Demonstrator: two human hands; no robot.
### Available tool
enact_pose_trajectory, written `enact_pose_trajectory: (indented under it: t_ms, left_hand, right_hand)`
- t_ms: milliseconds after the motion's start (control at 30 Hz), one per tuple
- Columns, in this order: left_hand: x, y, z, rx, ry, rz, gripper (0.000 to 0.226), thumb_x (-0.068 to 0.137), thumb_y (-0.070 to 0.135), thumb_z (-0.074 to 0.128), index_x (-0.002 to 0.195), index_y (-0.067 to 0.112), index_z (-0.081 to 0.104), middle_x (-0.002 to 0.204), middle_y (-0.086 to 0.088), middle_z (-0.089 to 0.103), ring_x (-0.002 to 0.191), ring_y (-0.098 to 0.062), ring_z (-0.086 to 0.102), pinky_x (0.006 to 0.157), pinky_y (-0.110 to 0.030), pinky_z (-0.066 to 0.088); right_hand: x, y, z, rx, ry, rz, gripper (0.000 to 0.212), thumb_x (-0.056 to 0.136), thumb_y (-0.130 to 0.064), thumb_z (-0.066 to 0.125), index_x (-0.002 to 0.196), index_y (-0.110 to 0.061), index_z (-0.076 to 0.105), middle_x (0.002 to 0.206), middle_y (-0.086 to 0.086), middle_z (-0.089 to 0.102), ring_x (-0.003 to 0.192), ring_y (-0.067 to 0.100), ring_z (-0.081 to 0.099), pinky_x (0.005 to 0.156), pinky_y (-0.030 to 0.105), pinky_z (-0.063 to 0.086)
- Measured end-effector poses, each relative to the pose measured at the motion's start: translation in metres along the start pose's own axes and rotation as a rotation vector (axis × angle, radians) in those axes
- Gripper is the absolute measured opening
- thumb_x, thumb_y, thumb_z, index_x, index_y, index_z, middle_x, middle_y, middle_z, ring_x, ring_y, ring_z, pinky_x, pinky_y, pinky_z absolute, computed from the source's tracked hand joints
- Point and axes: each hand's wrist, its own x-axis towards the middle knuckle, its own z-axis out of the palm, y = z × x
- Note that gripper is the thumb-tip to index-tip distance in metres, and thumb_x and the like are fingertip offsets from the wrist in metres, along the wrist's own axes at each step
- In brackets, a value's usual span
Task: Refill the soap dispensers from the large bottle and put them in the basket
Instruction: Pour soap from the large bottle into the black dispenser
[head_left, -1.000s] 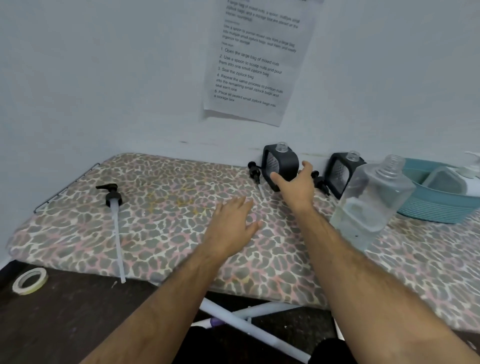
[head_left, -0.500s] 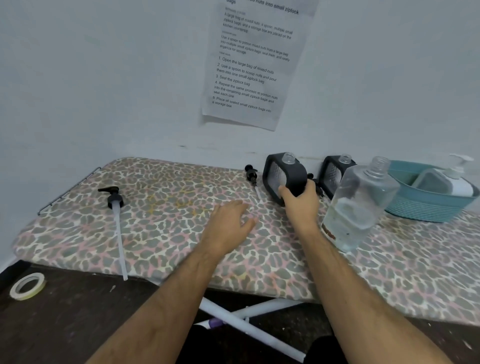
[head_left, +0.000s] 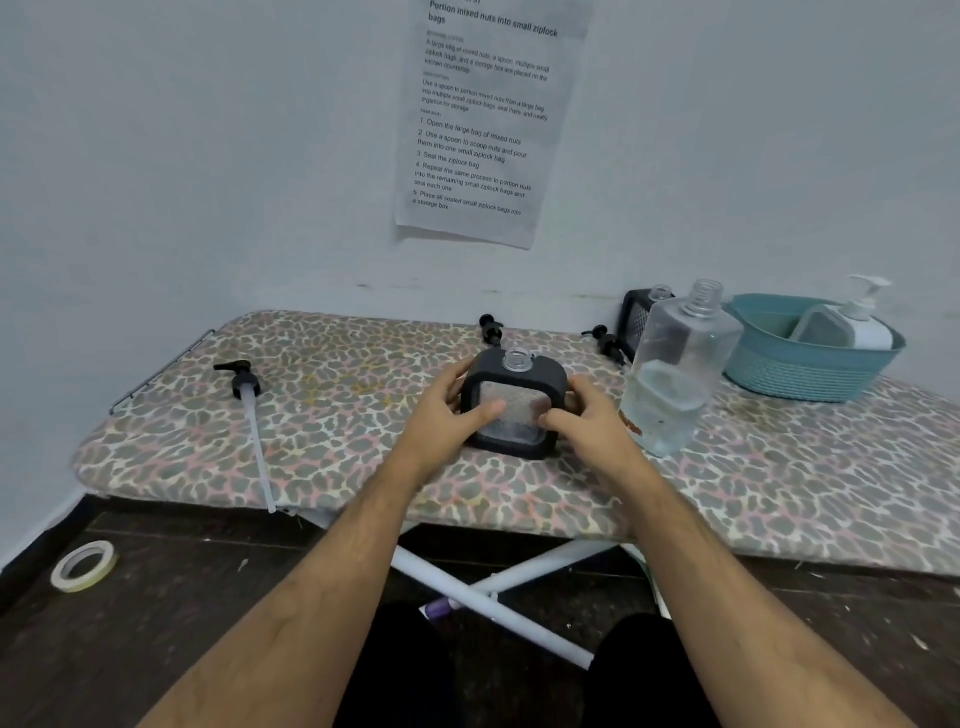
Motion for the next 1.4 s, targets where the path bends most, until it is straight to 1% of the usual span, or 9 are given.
enact_pose_trajectory:
  t_ms: [300, 400, 533, 667, 800, 967, 1067, 1233, 1400]
  left_hand:
    - [-0.002, -0.002, 0.012, -0.01, 0.063, 0.007, 0.063, 0.077, 0.018, 0.084, 0.132, 0.026, 0.053, 0.125, 0.004, 0.064, 0.116, -0.013, 0.062, 0.094, -0.03, 0.054]
    - [-0.003, -0.003, 0.017, -0.002, 0.111, 0.043, 0.052, 0.076, 0.017, 0.085, 0.118, 0.032, 0.056, 0.119, 0.005, 0.066, 0.11, -0.011, 0.064, 0.092, -0.028, 0.053]
    - [-0.003, -0.001, 0.03, -0.085, 0.145, 0.038, 0.05, 0.079, 0.01, 0.082, 0.117, 0.025, 0.054, 0.114, 0.007, 0.067, 0.1, -0.003, 0.066, 0.078, -0.019, 0.054]
    - [-0.002, -0.003, 0.037, -0.113, 0.169, 0.038, 0.053, 0.079, 0.01, 0.081, 0.121, 0.021, 0.051, 0.112, 0.004, 0.068, 0.098, -0.006, 0.068, 0.077, -0.021, 0.055]
    - [0.0, -0.009, 0.036, -0.108, 0.16, 0.025, 0.054, 0.079, 0.009, 0.082, 0.123, 0.021, 0.052, 0.116, 0.001, 0.068, 0.104, -0.011, 0.068, 0.088, -0.031, 0.056]
    - [-0.002, -0.01, 0.035, -0.046, 0.134, 0.046, 0.054, 0.079, 0.007, 0.081, 0.121, 0.027, 0.053, 0.116, 0.005, 0.066, 0.107, -0.01, 0.065, 0.091, -0.03, 0.054]
    - [-0.002, -0.01, 0.035, -0.027, 0.136, 0.049, 0.055, 0.078, 0.007, 0.082, 0.118, 0.031, 0.053, 0.116, 0.005, 0.066, 0.107, -0.01, 0.065, 0.092, -0.032, 0.054]
    - [-0.002, -0.01, 0.035, -0.017, 0.138, 0.046, 0.055, 0.077, 0.007, 0.083, 0.119, 0.029, 0.054, 0.114, 0.005, 0.066, 0.106, -0.011, 0.065, 0.091, -0.031, 0.054]
    - [-0.004, -0.008, 0.036, 0.012, 0.146, 0.049, 0.057, 0.076, 0.009, 0.083, 0.119, 0.029, 0.054, 0.113, 0.009, 0.066, 0.104, -0.007, 0.064, 0.089, -0.028, 0.054]
  right_hand:
    - [-0.011, -0.001, -0.004, -0.042, 0.006, -0.042, 0.052, 0.09, 0.004, 0.058, 0.137, -0.017, 0.05, 0.114, -0.002, 0.067, 0.095, 0.002, 0.067, 0.076, 0.02, 0.056]
    - [-0.017, 0.006, -0.008, -0.114, 0.228, -0.081, 0.044, 0.09, -0.012, 0.067, 0.133, -0.016, 0.056, 0.122, -0.001, 0.064, 0.112, 0.009, 0.061, 0.095, 0.03, 0.053]
    - [-0.032, 0.007, -0.017, -0.164, 0.561, -0.285, 0.007, 0.088, -0.02, 0.073, 0.092, -0.018, 0.067, 0.088, -0.007, 0.068, 0.083, 0.008, 0.064, 0.078, 0.028, 0.056]
    - [-0.037, 0.01, -0.037, -0.17, 0.848, -0.397, 0.031, 0.082, -0.028, 0.078, 0.072, -0.017, 0.051, 0.073, 0.003, 0.054, 0.065, 0.015, 0.047, 0.063, 0.028, 0.044]
    - [-0.035, 0.014, -0.058, -0.215, 0.994, -0.27, 0.055, 0.069, -0.045, 0.085, 0.095, -0.015, 0.046, 0.097, 0.001, 0.046, 0.082, 0.015, 0.043, 0.075, 0.022, 0.039]
    - [-0.022, 0.025, -0.073, -0.227, 0.832, -0.069, 0.106, 0.06, -0.051, 0.089, 0.143, -0.019, 0.032, 0.14, 0.002, 0.04, 0.127, 0.019, 0.042, 0.108, 0.042, 0.039]
    - [-0.012, 0.028, -0.076, -0.171, 0.66, 0.007, 0.121, 0.059, -0.041, 0.092, 0.152, -0.027, 0.016, 0.148, 0.005, 0.042, 0.129, 0.021, 0.048, 0.111, 0.05, 0.04]
    - [-0.004, 0.026, -0.076, -0.163, 0.598, 0.004, 0.116, 0.066, -0.027, 0.091, 0.154, -0.024, 0.015, 0.146, 0.006, 0.045, 0.123, 0.018, 0.049, 0.11, 0.048, 0.04]
    - [-0.001, 0.029, -0.08, -0.202, 0.613, 0.02, 0.08, 0.065, -0.034, 0.09, 0.13, -0.025, 0.045, 0.122, -0.004, 0.061, 0.108, 0.016, 0.062, 0.095, 0.049, 0.054]
